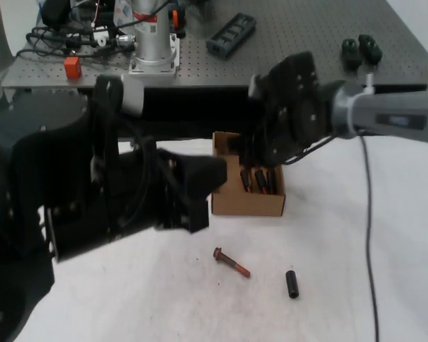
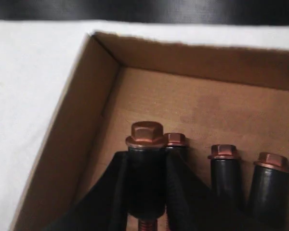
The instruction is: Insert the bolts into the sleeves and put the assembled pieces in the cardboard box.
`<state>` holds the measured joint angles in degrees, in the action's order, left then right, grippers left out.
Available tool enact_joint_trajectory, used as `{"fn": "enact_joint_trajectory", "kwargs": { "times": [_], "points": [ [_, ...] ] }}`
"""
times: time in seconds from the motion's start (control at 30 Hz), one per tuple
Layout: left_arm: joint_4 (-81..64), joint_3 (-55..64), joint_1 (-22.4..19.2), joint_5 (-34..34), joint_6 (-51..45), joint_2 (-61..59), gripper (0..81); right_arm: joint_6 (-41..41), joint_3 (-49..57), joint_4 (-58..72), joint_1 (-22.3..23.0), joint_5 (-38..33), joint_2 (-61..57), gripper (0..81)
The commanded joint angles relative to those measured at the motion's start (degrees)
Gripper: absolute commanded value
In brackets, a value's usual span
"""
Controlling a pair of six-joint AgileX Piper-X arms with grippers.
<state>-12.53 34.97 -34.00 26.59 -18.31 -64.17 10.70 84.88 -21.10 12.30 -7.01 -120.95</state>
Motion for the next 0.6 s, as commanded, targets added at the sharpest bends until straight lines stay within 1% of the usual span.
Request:
{"fn": "enact_joint_trajectory", "kwargs": {
  "times": [0.0,0.03,0.07,0.1,0.23,0.33,0.4,0.5,0.57],
  "points": [
    [-0.42,-1.83,-0.03,-0.76,0.36,1.77,8.0,-0.50,1.90,-0.86,0.06,-0.03,-0.19,21.8],
    [-0.07,-1.82,-0.03,-0.76,0.36,1.74,8.0,-0.50,1.94,-0.85,0.06,-0.03,-0.19,27.0],
    [-0.01,-1.82,-0.03,-0.76,0.36,1.74,8.0,-0.79,1.93,-0.68,0.06,-0.03,-0.02,30.5],
    [0.00,-1.82,-0.03,-0.76,0.36,1.74,8.0,-1.73,2.04,-0.61,0.06,-0.27,0.30,32.1],
    [-0.02,-1.82,-0.03,-0.96,0.36,1.74,8.0,-9.17,2.17,-2.43,0.06,-4.71,4.92,31.1],
    [-0.02,-1.82,-0.03,-2.76,0.36,1.74,8.0,-17.52,2.17,-11.04,1.33,-7.20,9.92,30.2],
    [-0.02,-1.82,-0.03,-5.03,0.36,1.74,8.0,-22.90,2.17,-19.28,3.04,-6.84,12.12,30.2],
    [-0.02,-1.82,0.09,-6.98,0.36,1.74,8.0,-30.14,2.05,-29.86,6.21,-5.89,12.02,30.2],
    [-0.02,-1.82,0.09,-6.98,0.36,1.74,8.0,-31.65,1.89,-32.32,8.46,-2.57,10.85,30.2]
  ]
}}
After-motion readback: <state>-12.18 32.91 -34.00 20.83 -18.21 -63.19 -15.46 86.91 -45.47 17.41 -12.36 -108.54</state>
